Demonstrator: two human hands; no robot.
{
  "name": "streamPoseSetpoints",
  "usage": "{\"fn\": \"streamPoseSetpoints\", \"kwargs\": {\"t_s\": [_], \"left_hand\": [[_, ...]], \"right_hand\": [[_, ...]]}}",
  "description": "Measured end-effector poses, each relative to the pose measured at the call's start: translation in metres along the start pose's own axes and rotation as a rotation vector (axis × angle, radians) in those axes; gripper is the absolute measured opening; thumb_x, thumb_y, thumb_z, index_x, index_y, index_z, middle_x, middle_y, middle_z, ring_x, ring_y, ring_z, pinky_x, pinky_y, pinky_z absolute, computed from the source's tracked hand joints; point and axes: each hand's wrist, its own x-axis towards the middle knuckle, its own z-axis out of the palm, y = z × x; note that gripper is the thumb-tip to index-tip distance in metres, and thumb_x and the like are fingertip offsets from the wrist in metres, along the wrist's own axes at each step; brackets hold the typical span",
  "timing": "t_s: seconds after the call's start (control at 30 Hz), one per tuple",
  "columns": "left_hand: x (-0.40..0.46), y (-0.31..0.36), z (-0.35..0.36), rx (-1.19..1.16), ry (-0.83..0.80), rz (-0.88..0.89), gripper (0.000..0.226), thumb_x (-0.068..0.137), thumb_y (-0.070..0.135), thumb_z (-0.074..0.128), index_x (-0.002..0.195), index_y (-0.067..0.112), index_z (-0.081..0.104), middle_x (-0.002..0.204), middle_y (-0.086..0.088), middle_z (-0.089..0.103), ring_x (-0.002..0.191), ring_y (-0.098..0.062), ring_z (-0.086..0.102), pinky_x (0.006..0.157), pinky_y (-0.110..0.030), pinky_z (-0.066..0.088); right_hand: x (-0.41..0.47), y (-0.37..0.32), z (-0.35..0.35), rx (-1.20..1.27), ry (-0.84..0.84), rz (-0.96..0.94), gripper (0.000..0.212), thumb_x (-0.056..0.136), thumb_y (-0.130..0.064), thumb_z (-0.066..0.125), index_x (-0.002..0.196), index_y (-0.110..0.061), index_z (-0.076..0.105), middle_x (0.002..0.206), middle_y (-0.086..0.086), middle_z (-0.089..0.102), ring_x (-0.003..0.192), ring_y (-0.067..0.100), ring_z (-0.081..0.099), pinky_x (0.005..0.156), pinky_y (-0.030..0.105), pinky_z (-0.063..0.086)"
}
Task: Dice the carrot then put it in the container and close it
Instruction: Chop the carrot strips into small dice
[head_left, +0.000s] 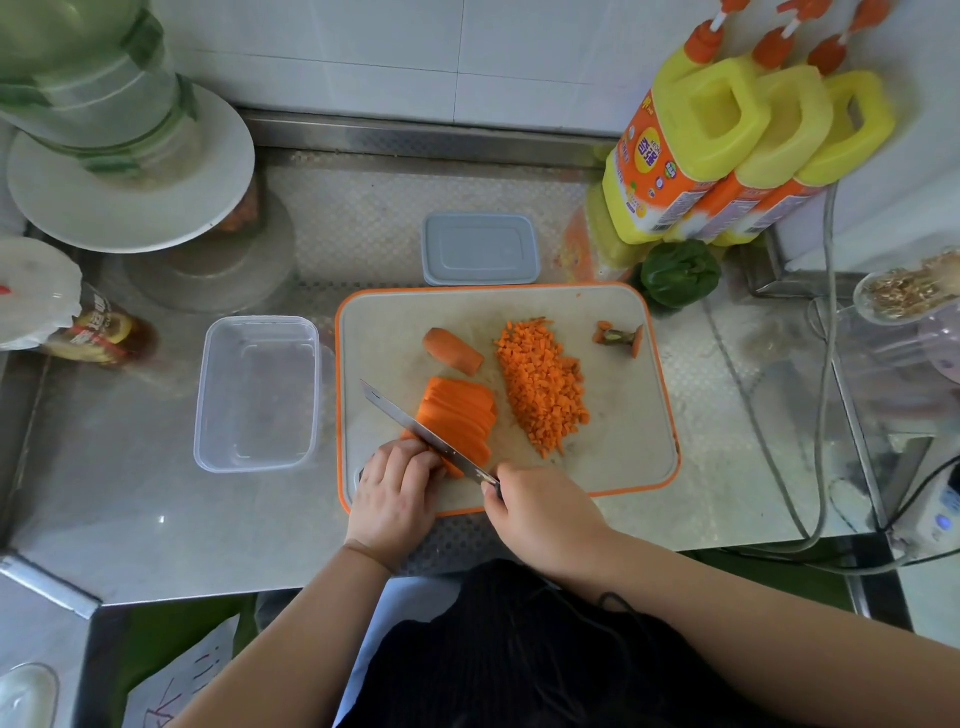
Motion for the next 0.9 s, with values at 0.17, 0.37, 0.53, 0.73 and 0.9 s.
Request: {"fn": "streamPoseSetpoints", "kwargs": {"t_s": [0.17,0.37,0.53,0.73,0.9], "left_hand": [[-0.001,-0.001,0.0,0.009,-0.015,-0.012,0.013,0.09,0.014,0.061,0.1,0.011,0.054,0.099,-0.011,0.06,0.091,-0.03,0.055,0.079,-0.039,0.049],[0.001,0.001,-0.002,-0.008,-0.006,-0.014,0.009,0.092,0.014,0.059,0.099,0.011,0.055,0.098,-0.011,0.061,0.09,-0.03,0.055,0.079,-0.038,0.048],[0.002,-0.001,-0.002,-0.024,-0.014,-0.023,0.006,0.092,0.011,0.058,0.097,0.01,0.055,0.096,-0.013,0.063,0.09,-0.031,0.055,0.081,-0.039,0.049],[0.001,-0.002,-0.002,-0.029,-0.028,-0.022,0.004,0.092,0.01,0.057,0.096,0.008,0.057,0.096,-0.014,0.064,0.089,-0.033,0.056,0.081,-0.041,0.049],[0.0,-0.003,0.0,-0.022,-0.032,-0.02,0.009,0.089,0.006,0.058,0.098,0.009,0.055,0.096,-0.016,0.065,0.091,-0.031,0.054,0.081,-0.041,0.049]], "right_hand": [[0.001,-0.001,-0.001,-0.025,-0.015,0.009,0.035,0.102,-0.032,0.035,0.07,-0.02,0.032,0.062,-0.004,0.036,0.061,0.021,0.044,0.046,0.027,0.022],[0.004,-0.004,-0.006,-0.006,-0.042,0.017,0.026,0.102,-0.031,0.036,0.081,-0.015,0.042,0.064,-0.003,0.04,0.062,0.02,0.045,0.046,0.026,0.023],[0.009,-0.005,-0.014,-0.035,-0.077,0.017,0.026,0.102,-0.029,0.037,0.082,-0.013,0.045,0.066,-0.001,0.041,0.066,0.023,0.047,0.049,0.03,0.026],[0.019,-0.01,-0.013,-0.04,-0.113,0.029,0.027,0.101,-0.029,0.037,0.082,-0.013,0.043,0.067,-0.001,0.041,0.068,0.023,0.048,0.055,0.031,0.031],[0.024,-0.014,-0.006,-0.047,-0.104,0.027,0.026,0.102,-0.028,0.038,0.082,-0.012,0.044,0.066,-0.001,0.039,0.066,0.021,0.045,0.05,0.03,0.029]]}}
